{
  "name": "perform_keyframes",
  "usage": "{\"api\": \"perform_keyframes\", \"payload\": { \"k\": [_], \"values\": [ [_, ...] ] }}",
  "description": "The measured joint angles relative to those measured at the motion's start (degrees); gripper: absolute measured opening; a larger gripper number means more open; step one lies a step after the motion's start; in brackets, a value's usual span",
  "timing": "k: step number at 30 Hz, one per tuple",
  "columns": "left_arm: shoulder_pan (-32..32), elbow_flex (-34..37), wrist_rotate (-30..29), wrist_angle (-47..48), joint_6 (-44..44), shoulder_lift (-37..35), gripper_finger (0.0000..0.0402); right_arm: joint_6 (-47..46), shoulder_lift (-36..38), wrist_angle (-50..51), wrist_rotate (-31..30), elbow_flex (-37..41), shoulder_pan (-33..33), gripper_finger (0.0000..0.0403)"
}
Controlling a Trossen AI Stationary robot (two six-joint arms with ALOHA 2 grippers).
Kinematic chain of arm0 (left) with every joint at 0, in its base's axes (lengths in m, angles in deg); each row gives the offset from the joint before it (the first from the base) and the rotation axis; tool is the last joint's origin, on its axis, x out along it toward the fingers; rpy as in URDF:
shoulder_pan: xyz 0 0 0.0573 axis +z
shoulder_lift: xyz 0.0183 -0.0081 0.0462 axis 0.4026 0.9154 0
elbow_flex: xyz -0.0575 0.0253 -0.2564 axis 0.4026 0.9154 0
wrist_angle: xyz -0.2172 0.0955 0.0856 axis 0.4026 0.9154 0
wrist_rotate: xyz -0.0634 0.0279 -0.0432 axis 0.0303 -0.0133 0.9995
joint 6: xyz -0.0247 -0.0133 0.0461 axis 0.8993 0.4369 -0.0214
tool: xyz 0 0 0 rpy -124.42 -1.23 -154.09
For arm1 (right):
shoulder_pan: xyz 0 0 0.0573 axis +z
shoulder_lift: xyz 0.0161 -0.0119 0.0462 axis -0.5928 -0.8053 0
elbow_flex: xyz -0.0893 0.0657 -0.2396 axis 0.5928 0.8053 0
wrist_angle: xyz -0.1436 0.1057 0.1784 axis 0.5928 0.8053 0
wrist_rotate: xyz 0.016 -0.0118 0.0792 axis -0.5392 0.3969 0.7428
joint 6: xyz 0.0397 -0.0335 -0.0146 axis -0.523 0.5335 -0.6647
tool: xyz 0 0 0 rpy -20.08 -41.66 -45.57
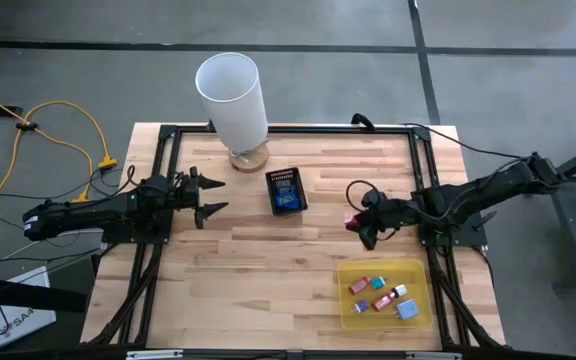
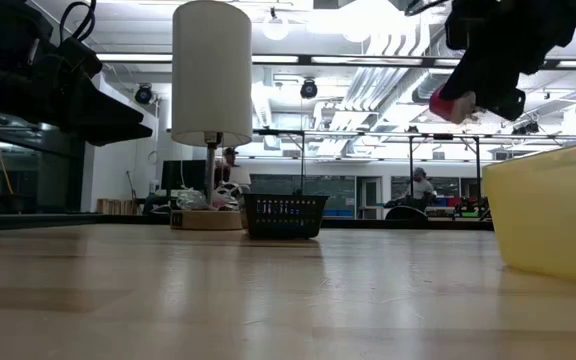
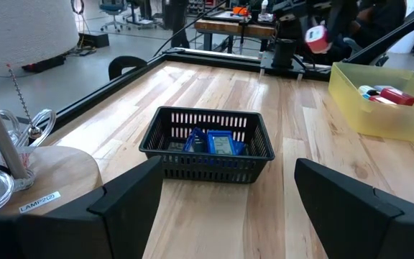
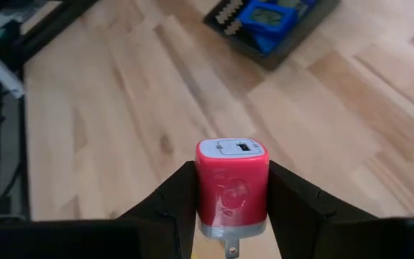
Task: Pick & Place Office items
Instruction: Put the pink charger adaptor into the yellow bin
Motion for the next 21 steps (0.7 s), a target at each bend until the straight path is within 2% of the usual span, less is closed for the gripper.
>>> {"api": "perform_keyframes", "payload": {
  "k": [21],
  "values": [
    [-0.01,0.00,0.02,-0.02,0.00,0.02,0.0308,0.00,0.00,-2.85,-0.43,0.00,15.09,0.0130]
  ]
}}
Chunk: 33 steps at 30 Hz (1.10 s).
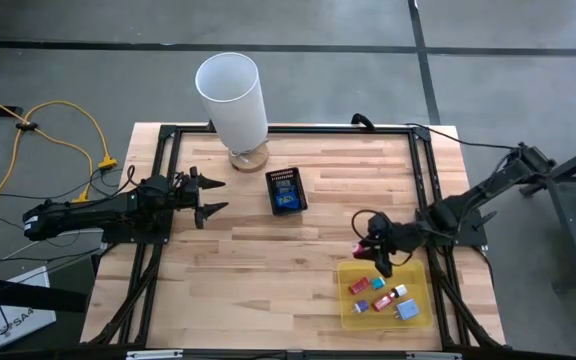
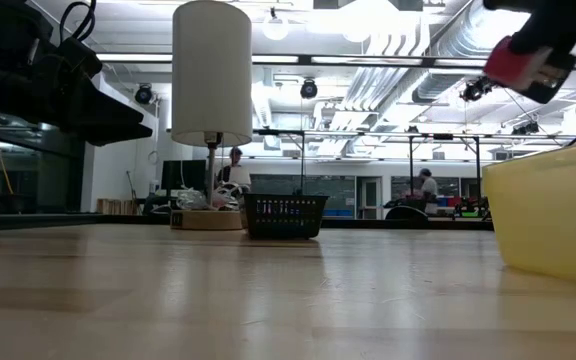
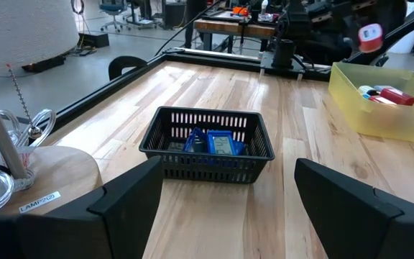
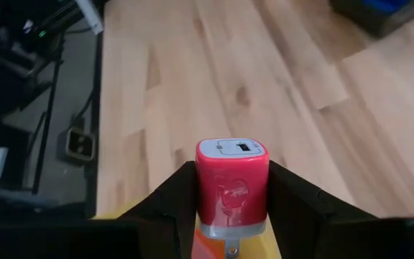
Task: Pick & Place Office items
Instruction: Put the pink charger adaptor into the yellow bin
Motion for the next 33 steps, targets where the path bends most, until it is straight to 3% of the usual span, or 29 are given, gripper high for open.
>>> {"api": "perform_keyframes", "payload": {
  "k": [20,33],
  "values": [
    [0.00,0.00,-0.01,0.02,0.00,-0.01,0.0308,-0.46,-0.42,0.04,0.55,0.00,12.96,0.0130],
    [0.01,0.00,0.00,0.02,0.00,-0.02,0.0308,-0.47,-11.05,-0.79,5.37,0.00,14.10,0.0130]
  ]
}}
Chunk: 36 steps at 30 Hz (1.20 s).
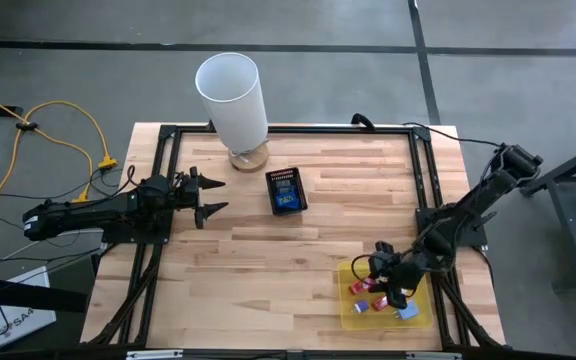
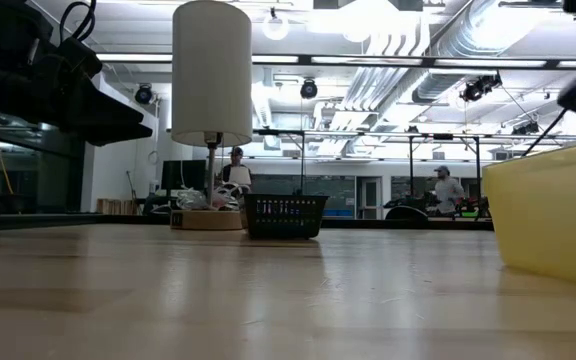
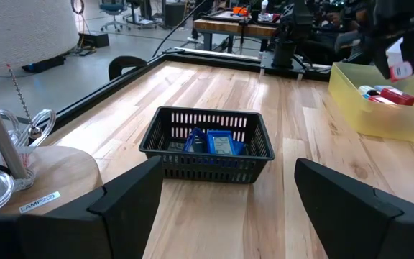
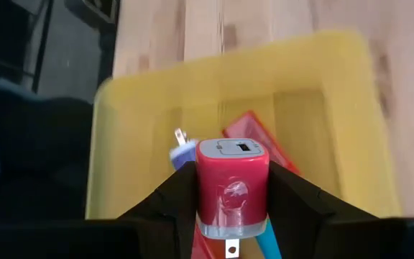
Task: Pick & Place Office items
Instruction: Put the pink charger adaptor into the yellow bin
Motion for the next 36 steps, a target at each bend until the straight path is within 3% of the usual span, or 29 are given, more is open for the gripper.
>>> {"api": "perform_keyframes", "payload": {
  "k": [17,36],
  "values": [
    [0.00,0.00,0.00,-0.01,0.02,0.00,0.0308,0.47,-11.10,-6.17,7.00,0.02,0.00,0.0130],
    [-0.02,0.00,0.00,0.00,0.00,0.02,0.0308,0.64,-11.62,-6.40,6.61,0.02,0.00,0.0130]
  ]
}}
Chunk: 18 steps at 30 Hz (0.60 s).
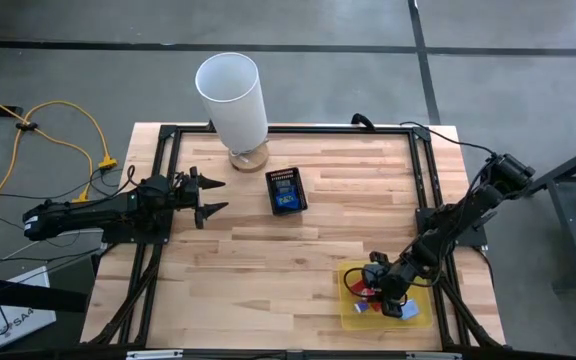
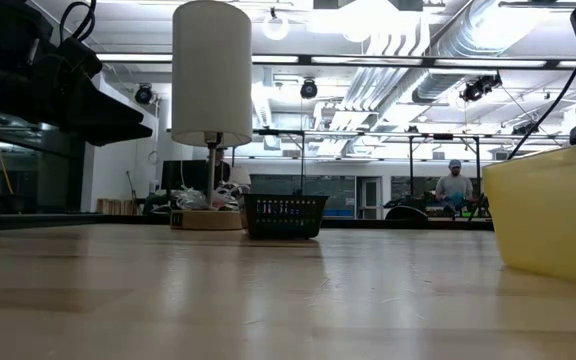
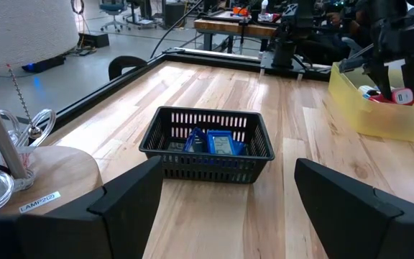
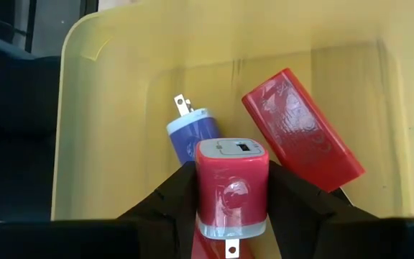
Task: Pick & Place Office items
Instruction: Put the pink charger adaptor into the yellow bin, then return to Home Position
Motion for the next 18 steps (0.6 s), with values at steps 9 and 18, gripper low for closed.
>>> {"api": "perform_keyframes", "payload": {
  "k": [9,18],
  "values": [
    [0.00,0.00,-0.02,0.00,0.00,-0.01,0.0308,1.32,0.02,0.00,0.00,0.00,0.00,0.0185],
    [0.02,0.00,-0.02,0.00,0.02,0.00,0.0308,1.32,0.02,0.00,0.18,0.00,0.00,0.0195]
  ]
}}
